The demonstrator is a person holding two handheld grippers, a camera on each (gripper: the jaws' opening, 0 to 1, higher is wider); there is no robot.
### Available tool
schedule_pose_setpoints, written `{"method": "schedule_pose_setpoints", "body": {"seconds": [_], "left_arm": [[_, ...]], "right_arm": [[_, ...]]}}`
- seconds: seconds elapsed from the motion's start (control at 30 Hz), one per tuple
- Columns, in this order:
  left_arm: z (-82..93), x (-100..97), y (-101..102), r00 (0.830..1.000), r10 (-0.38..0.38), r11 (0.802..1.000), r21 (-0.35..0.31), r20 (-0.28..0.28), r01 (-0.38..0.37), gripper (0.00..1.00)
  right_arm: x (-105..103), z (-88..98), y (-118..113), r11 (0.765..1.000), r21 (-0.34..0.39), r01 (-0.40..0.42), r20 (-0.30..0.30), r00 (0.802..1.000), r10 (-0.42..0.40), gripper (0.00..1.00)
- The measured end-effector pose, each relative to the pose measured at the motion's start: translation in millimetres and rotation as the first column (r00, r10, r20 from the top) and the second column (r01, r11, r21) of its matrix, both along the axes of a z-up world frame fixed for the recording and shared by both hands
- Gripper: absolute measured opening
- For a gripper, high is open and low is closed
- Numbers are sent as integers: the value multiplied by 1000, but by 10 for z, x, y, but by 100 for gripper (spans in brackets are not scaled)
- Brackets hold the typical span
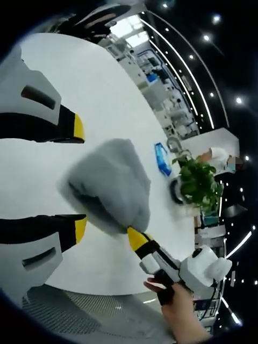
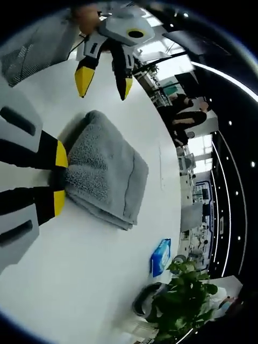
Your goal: Open the folded towel by lifting each exposed corner and separating the folded layers until the towel lies flat within the target outline without major curled edges
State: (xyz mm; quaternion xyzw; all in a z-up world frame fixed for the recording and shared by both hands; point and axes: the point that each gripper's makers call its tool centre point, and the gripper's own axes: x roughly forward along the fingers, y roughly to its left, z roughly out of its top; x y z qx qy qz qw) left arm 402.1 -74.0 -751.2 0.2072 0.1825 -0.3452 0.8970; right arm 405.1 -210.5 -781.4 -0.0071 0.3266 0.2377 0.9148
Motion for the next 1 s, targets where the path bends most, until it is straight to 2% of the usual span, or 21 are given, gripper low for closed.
{"method": "schedule_pose_setpoints", "body": {"seconds": [0.1,0.2,0.27,0.47,0.6,0.7,0.77,0.83,0.87,1.0], "left_arm": [[7,-2,-3,1000,-4,1000,-1,1,4,51],[46,-6,8,1000,-1,1000,-12,7,1,48],[64,-9,5,1000,-2,1000,-17,11,2,46],[175,-33,-36,998,-21,1000,-21,60,22,43],[262,-65,-72,995,-36,999,-31,93,39,40],[378,-101,-152,987,-64,996,-47,145,71,41],[496,-122,-267,983,-75,988,-120,166,96,44],[546,-122,-339,980,-93,986,-118,177,115,46],[577,-137,-420,973,-127,984,-96,190,148,46],[744,-157,-705,961,-180,973,-102,210,205,49]], "right_arm": [[17,105,-9,1000,20,3,24,1000,-3,0],[46,272,-10,998,64,14,68,998,-18,0],[44,326,-5,998,66,9,85,996,-14,0],[34,611,67,993,117,-22,171,985,2,0],[-12,813,118,983,180,-41,213,977,2,0],[-52,914,147,980,192,-54,240,971,6,0],[-73,971,177,977,198,-73,259,966,20,0],[-85,1005,194,975,208,-81,266,964,24,0],[-86,1007,201,974,210,-85,267,963,26,0],[-104,998,249,969,228,-98,256,966,37,0]]}}
